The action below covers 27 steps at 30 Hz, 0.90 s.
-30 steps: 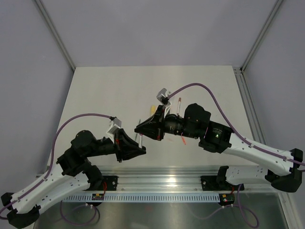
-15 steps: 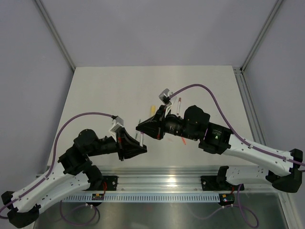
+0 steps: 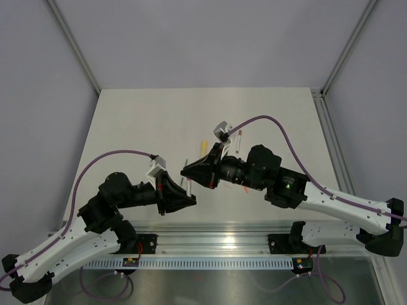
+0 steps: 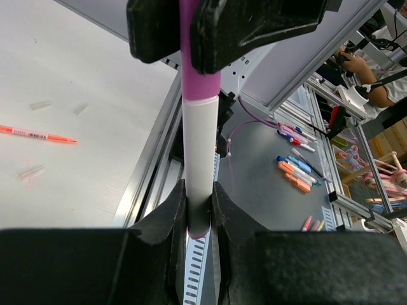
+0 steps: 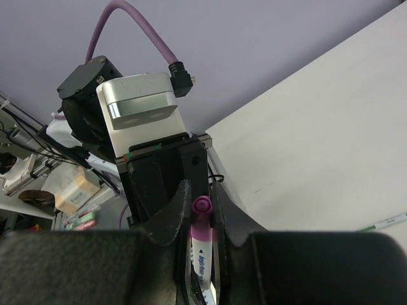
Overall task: Insert the pens into the pen caps
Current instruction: Press the pen cap onto the pen.
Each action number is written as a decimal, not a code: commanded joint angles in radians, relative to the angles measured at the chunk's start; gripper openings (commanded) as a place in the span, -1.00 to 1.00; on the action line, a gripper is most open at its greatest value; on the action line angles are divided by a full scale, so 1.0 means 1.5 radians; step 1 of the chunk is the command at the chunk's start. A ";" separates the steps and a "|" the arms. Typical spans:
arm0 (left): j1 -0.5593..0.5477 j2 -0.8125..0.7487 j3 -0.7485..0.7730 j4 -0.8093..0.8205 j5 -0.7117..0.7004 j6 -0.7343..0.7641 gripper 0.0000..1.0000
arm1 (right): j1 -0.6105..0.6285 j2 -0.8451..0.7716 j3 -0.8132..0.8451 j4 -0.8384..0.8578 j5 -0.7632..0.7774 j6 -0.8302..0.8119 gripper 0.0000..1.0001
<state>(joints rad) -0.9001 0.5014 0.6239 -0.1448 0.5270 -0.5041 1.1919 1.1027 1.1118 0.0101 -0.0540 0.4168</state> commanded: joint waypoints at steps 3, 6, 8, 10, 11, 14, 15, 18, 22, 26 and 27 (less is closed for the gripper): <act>0.001 -0.007 0.046 0.057 -0.016 0.015 -1.00 | 0.030 0.001 -0.007 -0.082 0.009 0.005 -1.00; 0.001 -0.003 0.051 0.058 -0.014 0.016 -1.00 | 0.038 0.002 -0.007 -0.101 0.017 0.012 -1.00; 0.001 0.006 0.063 0.059 -0.007 0.017 -1.00 | 0.045 0.003 -0.013 -0.103 0.015 0.012 -1.00; 0.001 0.014 0.075 0.062 -0.001 0.016 -1.00 | 0.047 0.003 -0.021 -0.103 0.012 0.014 -1.00; 0.001 0.020 0.080 0.062 0.001 0.017 -1.00 | 0.048 0.001 -0.023 -0.103 0.006 0.016 -1.00; 0.001 0.027 0.101 0.050 0.004 0.022 -1.00 | 0.051 -0.003 -0.033 -0.101 0.004 0.021 -1.00; 0.001 0.029 0.104 0.048 0.004 0.025 -1.00 | 0.053 -0.008 -0.037 -0.101 0.005 0.024 -1.00; 0.001 0.026 0.101 0.053 0.000 0.023 -1.00 | 0.057 -0.016 -0.055 -0.100 0.017 0.030 -1.00; 0.001 0.024 0.100 0.061 -0.002 0.021 -1.00 | 0.060 -0.022 -0.086 -0.074 0.024 0.045 -1.00; 0.001 0.029 0.104 0.060 -0.005 0.025 -1.00 | 0.062 -0.014 -0.087 -0.083 0.025 0.051 -1.00; 0.001 0.032 0.103 0.058 -0.006 0.026 -1.00 | 0.065 -0.009 -0.086 -0.085 0.027 0.054 -1.00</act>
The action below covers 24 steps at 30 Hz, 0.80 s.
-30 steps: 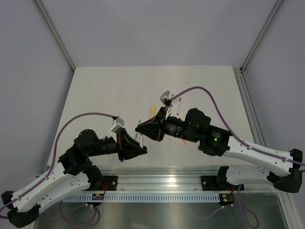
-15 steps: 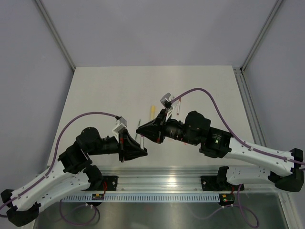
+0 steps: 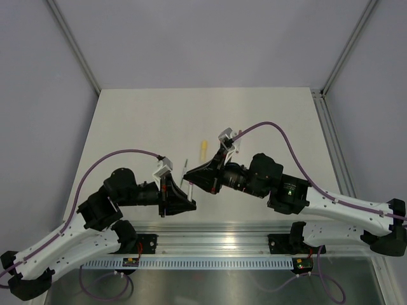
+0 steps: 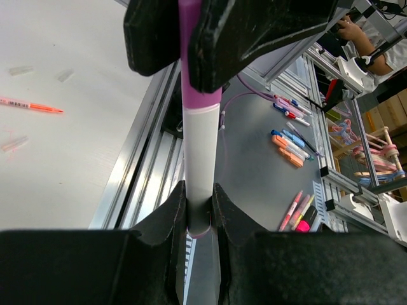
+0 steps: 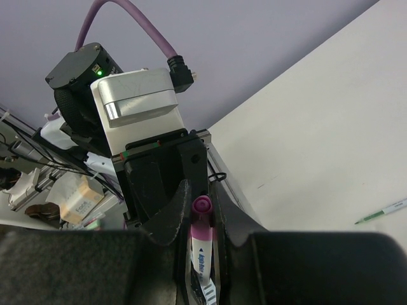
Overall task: Insert the pens into the pen caps
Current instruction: Press the pen cap onto the pen.
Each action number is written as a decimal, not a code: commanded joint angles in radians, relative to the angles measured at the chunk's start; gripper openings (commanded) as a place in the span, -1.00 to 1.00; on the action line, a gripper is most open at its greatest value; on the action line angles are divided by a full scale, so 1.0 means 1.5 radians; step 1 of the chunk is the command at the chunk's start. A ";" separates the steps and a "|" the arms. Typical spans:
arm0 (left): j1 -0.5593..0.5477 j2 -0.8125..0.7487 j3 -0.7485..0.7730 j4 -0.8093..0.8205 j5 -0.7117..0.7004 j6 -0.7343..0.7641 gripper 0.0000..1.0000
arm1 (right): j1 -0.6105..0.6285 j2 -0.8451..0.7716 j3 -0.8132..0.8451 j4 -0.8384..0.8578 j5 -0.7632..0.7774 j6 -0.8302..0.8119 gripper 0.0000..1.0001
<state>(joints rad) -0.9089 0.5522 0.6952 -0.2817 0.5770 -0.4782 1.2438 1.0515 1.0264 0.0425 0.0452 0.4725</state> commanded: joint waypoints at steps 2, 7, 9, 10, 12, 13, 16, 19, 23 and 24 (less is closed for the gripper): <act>0.007 0.000 0.051 0.157 -0.047 0.008 -1.00 | 0.038 0.029 -0.030 -0.115 -0.033 0.025 -1.00; 0.007 0.005 0.041 0.185 -0.050 -0.002 -1.00 | 0.063 0.034 -0.050 -0.111 0.002 0.034 -1.00; 0.007 0.007 0.042 0.185 -0.055 0.000 -1.00 | 0.070 0.031 -0.057 -0.112 0.011 0.033 -1.00; 0.007 0.007 0.045 0.183 -0.057 0.002 -1.00 | 0.076 0.030 -0.060 -0.111 0.023 0.032 -1.00; 0.007 0.008 0.046 0.178 -0.066 0.006 -1.00 | 0.077 0.024 -0.072 -0.103 0.030 0.034 -1.00; 0.007 0.008 0.049 0.175 -0.068 0.009 -1.00 | 0.076 0.023 -0.073 -0.104 0.031 0.034 -1.00; 0.008 0.008 0.063 0.154 -0.087 0.029 -1.00 | 0.078 0.019 -0.082 -0.104 0.028 0.032 -1.00; 0.008 0.014 0.068 0.152 -0.074 0.036 -1.00 | 0.077 0.016 -0.078 -0.121 0.022 0.023 -1.00; 0.008 0.029 0.081 0.149 -0.071 0.044 -1.00 | 0.077 0.017 -0.075 -0.140 0.000 0.021 -1.00; 0.008 0.032 0.091 0.145 -0.070 0.046 -1.00 | 0.077 0.021 -0.080 -0.140 -0.007 0.025 -1.00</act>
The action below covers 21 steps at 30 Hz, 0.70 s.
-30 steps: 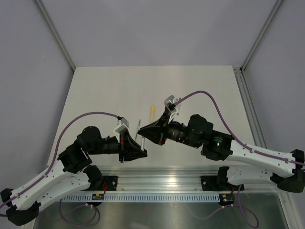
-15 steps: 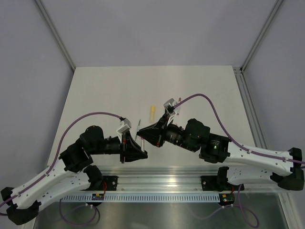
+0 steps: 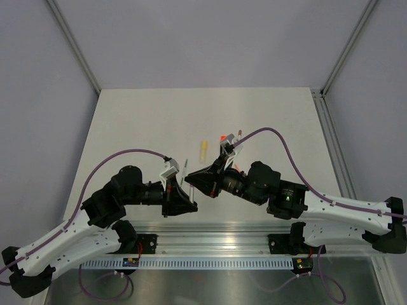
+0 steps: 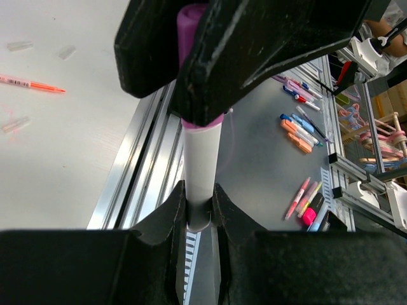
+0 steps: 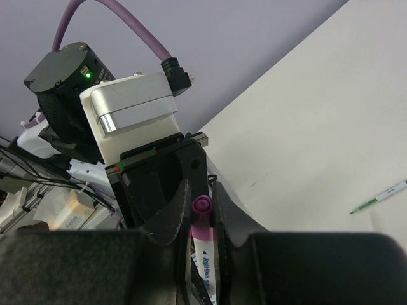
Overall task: Insert the pens into the pen caps
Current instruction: Press the pen cap onto the pen.
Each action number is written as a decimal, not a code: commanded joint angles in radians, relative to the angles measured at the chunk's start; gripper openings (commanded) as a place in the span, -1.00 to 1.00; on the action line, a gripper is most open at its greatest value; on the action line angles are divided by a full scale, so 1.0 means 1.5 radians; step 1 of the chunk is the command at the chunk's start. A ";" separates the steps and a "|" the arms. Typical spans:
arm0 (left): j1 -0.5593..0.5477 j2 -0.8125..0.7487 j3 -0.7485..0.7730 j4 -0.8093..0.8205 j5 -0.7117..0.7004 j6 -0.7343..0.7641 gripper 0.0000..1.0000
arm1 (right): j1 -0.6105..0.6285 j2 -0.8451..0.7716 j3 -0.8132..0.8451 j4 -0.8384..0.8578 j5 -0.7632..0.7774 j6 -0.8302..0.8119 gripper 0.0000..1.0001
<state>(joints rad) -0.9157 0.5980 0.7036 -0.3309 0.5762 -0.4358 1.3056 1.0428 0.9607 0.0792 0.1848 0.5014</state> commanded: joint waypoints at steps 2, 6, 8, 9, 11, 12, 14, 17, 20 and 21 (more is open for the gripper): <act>0.012 0.013 0.099 0.170 -0.067 0.029 -1.00 | 0.039 0.035 -0.041 -0.164 -0.115 0.019 -1.00; 0.012 0.039 0.155 0.158 -0.048 0.044 -1.00 | 0.062 0.023 -0.060 -0.155 -0.110 0.021 -1.00; 0.012 0.047 0.166 0.159 -0.031 0.043 -1.00 | 0.062 0.006 -0.081 -0.134 -0.120 0.012 -1.00; 0.012 0.048 0.171 0.158 -0.028 0.043 -1.00 | 0.062 0.000 -0.088 -0.117 -0.148 0.010 -1.00; 0.012 0.048 0.179 0.161 -0.014 0.040 -1.00 | 0.063 -0.017 -0.108 -0.102 -0.161 0.001 -1.00; 0.012 0.047 0.182 0.162 -0.010 0.038 -1.00 | 0.062 -0.023 -0.112 -0.092 -0.174 -0.002 -1.00; 0.012 0.047 0.193 0.160 -0.002 0.037 -1.00 | 0.062 -0.029 -0.115 -0.094 -0.183 -0.013 -1.00; 0.012 0.045 0.201 0.145 -0.007 0.045 -1.00 | 0.062 -0.023 -0.091 -0.138 -0.192 -0.015 -1.00; 0.012 0.049 0.203 0.141 -0.004 0.049 -1.00 | 0.062 -0.006 -0.077 -0.159 -0.204 -0.004 -1.00; 0.012 0.051 0.207 0.138 -0.005 0.052 -1.00 | 0.062 0.000 -0.075 -0.164 -0.215 0.000 -1.00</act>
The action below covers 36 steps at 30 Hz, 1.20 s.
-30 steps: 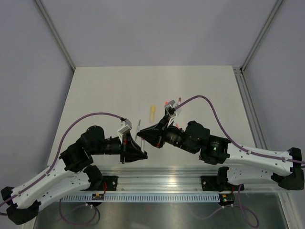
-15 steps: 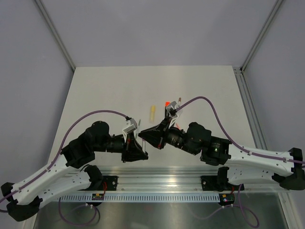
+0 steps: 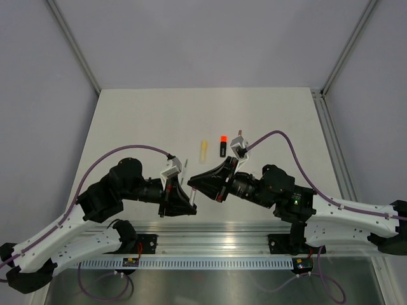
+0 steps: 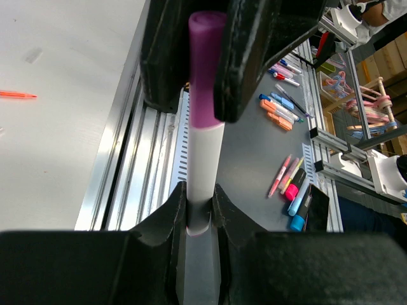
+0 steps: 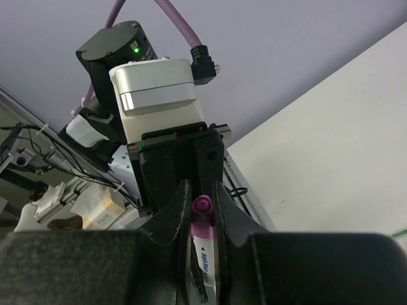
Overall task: Insert the pens into the pen caps
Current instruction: Press the pen cap onto the pen.
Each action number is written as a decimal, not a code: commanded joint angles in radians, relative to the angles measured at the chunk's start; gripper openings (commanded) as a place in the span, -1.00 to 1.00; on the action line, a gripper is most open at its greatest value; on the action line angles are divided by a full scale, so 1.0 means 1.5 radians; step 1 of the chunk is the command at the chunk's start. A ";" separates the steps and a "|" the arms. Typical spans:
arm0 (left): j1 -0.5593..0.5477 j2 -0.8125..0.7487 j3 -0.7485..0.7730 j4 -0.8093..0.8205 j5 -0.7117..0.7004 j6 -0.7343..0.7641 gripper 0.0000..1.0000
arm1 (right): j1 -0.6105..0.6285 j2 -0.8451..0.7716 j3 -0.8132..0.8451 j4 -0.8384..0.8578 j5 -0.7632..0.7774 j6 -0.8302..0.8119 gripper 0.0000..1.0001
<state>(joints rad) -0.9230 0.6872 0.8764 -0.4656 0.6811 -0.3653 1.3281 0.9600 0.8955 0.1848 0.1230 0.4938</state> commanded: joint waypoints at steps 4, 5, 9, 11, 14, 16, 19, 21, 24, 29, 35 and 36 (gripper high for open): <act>0.017 0.009 0.131 0.192 -0.078 0.043 -1.00 | 0.047 0.094 -0.047 -0.223 -0.210 0.036 -1.00; 0.017 0.012 0.142 0.183 -0.076 0.049 -1.00 | 0.047 0.095 -0.048 -0.226 -0.213 0.038 -1.00; 0.017 0.007 0.154 0.182 -0.054 0.050 -1.00 | 0.047 0.062 -0.089 -0.218 -0.208 0.037 -1.00; 0.017 0.005 0.151 0.186 -0.042 0.044 -1.00 | 0.047 0.042 -0.096 -0.237 -0.200 0.027 -1.00; 0.017 0.006 0.151 0.183 -0.037 0.044 -1.00 | 0.047 0.022 -0.092 -0.264 -0.207 0.017 -1.00; 0.017 0.005 0.145 0.191 -0.036 0.041 -1.00 | 0.047 0.009 -0.088 -0.275 -0.199 0.011 -1.00; 0.017 0.004 0.139 0.204 -0.032 0.035 -1.00 | 0.047 0.013 -0.096 -0.248 -0.189 0.029 -1.00; 0.017 0.008 0.134 0.215 -0.030 0.028 -1.00 | 0.051 0.031 -0.105 -0.209 -0.179 0.042 -1.00; 0.017 0.008 0.103 0.259 -0.028 0.002 -1.00 | 0.058 0.031 -0.112 -0.167 -0.100 0.059 -1.00; 0.017 -0.017 0.049 0.295 -0.052 -0.013 -1.00 | 0.077 0.036 -0.111 -0.085 -0.052 0.051 -1.00; 0.017 -0.041 0.044 0.282 -0.066 0.000 -1.00 | 0.092 0.071 -0.075 -0.176 -0.051 0.044 -1.00; 0.017 -0.045 0.039 0.285 -0.070 -0.003 -1.00 | 0.092 0.058 -0.077 -0.179 -0.043 0.048 -1.00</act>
<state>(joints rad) -0.9234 0.6453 0.8890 -0.4988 0.7025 -0.3672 1.4002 0.9848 0.8429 0.2665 0.1745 0.5591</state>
